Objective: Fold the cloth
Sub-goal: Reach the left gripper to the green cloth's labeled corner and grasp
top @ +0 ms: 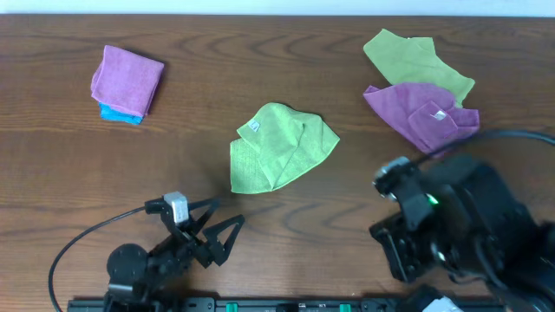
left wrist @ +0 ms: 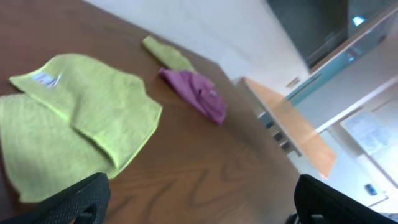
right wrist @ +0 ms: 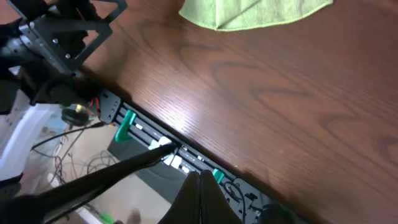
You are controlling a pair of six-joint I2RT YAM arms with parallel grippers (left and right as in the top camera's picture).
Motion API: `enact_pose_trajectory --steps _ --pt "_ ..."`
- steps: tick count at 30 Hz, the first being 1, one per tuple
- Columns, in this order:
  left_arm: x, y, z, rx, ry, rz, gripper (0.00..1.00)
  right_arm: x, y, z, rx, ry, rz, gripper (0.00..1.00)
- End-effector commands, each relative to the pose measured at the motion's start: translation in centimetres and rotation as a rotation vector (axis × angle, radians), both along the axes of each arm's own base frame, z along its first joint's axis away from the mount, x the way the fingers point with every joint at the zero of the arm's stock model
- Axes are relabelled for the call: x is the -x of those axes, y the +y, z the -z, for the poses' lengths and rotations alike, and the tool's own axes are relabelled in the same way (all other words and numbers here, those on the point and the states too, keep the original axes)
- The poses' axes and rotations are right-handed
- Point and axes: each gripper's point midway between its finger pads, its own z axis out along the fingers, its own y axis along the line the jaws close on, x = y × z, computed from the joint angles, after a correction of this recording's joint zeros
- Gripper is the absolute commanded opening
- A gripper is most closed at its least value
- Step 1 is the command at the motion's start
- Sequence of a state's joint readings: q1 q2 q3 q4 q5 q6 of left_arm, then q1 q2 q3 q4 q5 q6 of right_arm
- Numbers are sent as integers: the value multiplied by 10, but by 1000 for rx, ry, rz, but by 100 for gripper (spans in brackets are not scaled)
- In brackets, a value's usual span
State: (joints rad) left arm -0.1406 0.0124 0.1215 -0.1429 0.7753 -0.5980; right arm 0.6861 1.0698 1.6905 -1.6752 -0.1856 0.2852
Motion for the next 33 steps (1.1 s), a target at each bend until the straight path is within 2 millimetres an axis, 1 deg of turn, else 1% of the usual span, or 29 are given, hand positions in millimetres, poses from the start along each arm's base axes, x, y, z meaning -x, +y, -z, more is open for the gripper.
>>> enact_pose_trajectory --steps 1,7,9,11,14,15,17,19,20,21,23,26,27,28,29,30,31,33 --pt "-4 1 2 45 77 -23 99 4 -1 -7 -30 -19 1 1" --pt "-20 2 18 -37 147 -37 100 2 -1 -8 -31 -31 5 2" --pt "-27 1 18 -83 159 -30 100 1 1 -9 -38 -38 5 2" --pt "-38 3 16 -129 174 -43 100 0 2 -11 -43 -45 5 1" --pt "-58 6 14 -207 203 -59 100 -2 1 -11 -40 -51 9 2" --pt "-68 7 15 -240 221 -61 99 -3 0 -11 -32 -58 15 1" --pt "-81 7 19 -284 246 -56 100 -5 -2 -10 -22 -66 23 2" --pt "-96 7 26 -319 291 -58 100 -7 -4 -10 -9 -77 32 2" --pt "-104 6 30 -338 307 -49 94 -9 -6 -10 -2 -83 38 1" --pt "-112 6 35 -357 324 -41 91 -11 -8 -9 10 -93 48 1" --pt "-129 6 44 -396 362 -43 88 -15 -11 -9 25 -110 62 2" --pt "-156 9 60 -466 417 -50 87 -18 -14 -10 38 -127 76 1" --pt "-166 10 65 -490 429 -52 87 -18 -13 -10 36 -128 76 5" --pt "-173 12 69 -512 438 -56 86 -18 -13 -10 36 -128 76 16" --pt "-182 13 74 -535 449 -60 86 -18 -13 -10 36 -128 75 21" --pt "-189 15 78 -553 460 -64 87 -18 -14 -10 37 -127 75 32" --pt "-195 14 83 -568 468 -61 87 -18 -14 -10 38 -125 75 54" --pt "-205 11 90 -584 470 -43 89 -17 -14 -9 41 -122 75 65"
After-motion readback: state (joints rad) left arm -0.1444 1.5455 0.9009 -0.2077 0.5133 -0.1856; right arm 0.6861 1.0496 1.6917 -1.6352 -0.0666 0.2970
